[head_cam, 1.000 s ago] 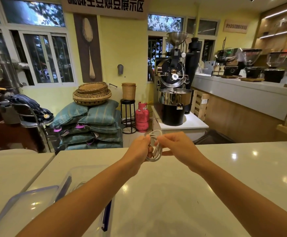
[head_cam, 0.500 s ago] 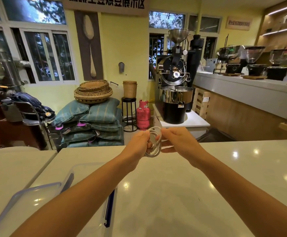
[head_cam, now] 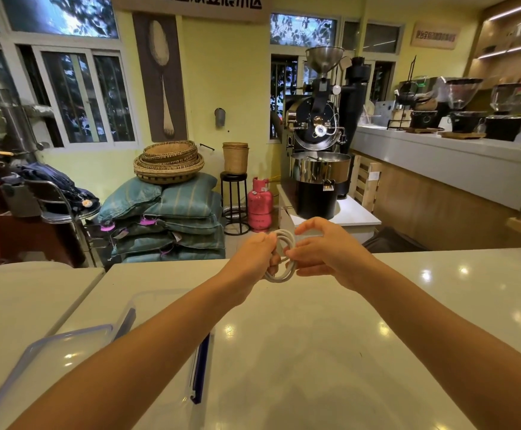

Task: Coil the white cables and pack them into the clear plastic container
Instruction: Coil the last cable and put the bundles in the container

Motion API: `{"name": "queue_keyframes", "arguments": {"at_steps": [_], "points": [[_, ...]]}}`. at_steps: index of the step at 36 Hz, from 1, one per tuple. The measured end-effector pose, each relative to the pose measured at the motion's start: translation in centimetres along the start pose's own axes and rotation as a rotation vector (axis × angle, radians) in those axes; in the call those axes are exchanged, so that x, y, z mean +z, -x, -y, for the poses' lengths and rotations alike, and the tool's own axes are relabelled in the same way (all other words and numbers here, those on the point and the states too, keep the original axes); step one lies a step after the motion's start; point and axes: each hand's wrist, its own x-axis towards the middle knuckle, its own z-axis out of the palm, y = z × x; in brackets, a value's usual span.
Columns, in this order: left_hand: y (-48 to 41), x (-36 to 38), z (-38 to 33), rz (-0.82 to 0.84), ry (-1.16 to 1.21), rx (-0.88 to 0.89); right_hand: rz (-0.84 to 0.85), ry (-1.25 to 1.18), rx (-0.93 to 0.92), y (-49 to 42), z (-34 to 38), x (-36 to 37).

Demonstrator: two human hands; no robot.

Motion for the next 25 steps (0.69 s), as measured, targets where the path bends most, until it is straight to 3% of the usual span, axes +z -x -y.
{"name": "queue_keyframes", "arguments": {"at_steps": [7,14,25], "points": [[-0.6,-1.1,0.1,0.048,0.006,-0.070,-0.004,0.107,-0.073,0.0,-0.1,1.1],[-0.5,-2.6,0.2,0.030,-0.071,-0.010,-0.092,0.201,-0.240,-0.4,-0.9,2.7],[-0.4,-5.2,0.6,-0.113,-0.641,0.160,-0.096,0.167,-0.190,-1.4,-1.2,4.3]]}}
